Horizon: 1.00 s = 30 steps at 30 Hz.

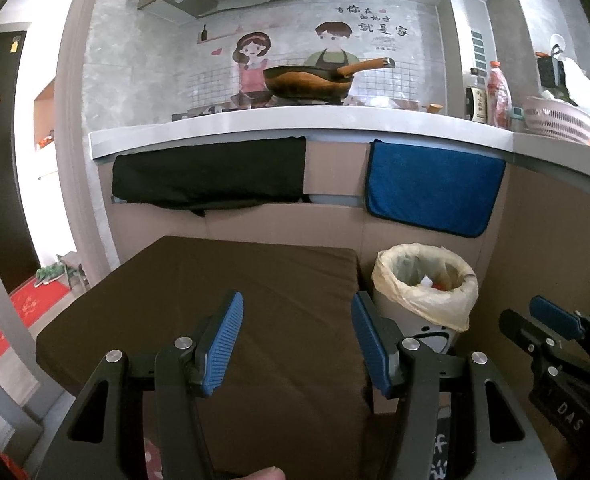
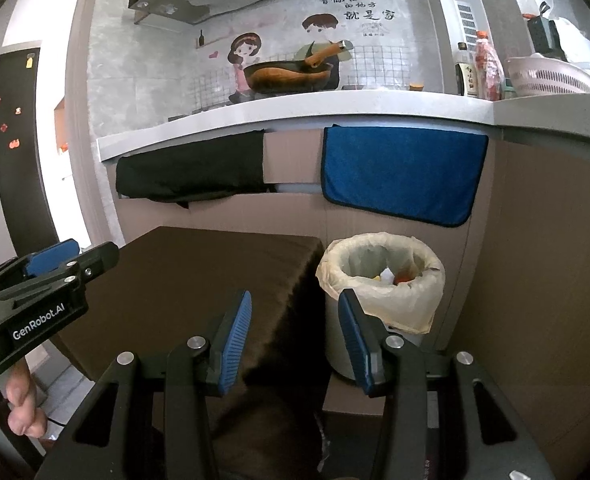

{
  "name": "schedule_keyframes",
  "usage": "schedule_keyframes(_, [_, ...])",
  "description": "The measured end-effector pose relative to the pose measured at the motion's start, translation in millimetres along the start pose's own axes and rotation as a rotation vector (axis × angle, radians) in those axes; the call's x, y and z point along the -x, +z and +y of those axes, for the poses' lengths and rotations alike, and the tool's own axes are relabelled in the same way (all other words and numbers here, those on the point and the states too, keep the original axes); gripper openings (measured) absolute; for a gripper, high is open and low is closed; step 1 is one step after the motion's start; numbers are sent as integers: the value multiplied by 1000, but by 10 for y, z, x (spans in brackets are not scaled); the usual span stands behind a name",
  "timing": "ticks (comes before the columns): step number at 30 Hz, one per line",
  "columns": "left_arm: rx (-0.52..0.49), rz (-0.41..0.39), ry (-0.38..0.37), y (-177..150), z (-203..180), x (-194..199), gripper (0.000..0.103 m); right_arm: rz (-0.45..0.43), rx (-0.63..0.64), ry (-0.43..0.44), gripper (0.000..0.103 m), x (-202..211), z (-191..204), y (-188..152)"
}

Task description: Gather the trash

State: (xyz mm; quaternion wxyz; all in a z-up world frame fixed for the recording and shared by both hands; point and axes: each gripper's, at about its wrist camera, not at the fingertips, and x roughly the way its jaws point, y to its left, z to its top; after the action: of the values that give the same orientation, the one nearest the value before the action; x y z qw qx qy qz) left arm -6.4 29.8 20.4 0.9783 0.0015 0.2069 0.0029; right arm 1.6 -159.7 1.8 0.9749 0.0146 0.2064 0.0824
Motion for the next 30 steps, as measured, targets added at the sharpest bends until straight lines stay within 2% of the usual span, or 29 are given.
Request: schedule_keyframes(30, [-8, -1, -18, -12, -14, -20, 57, -6, -2, -7, 43, 17, -20, 13])
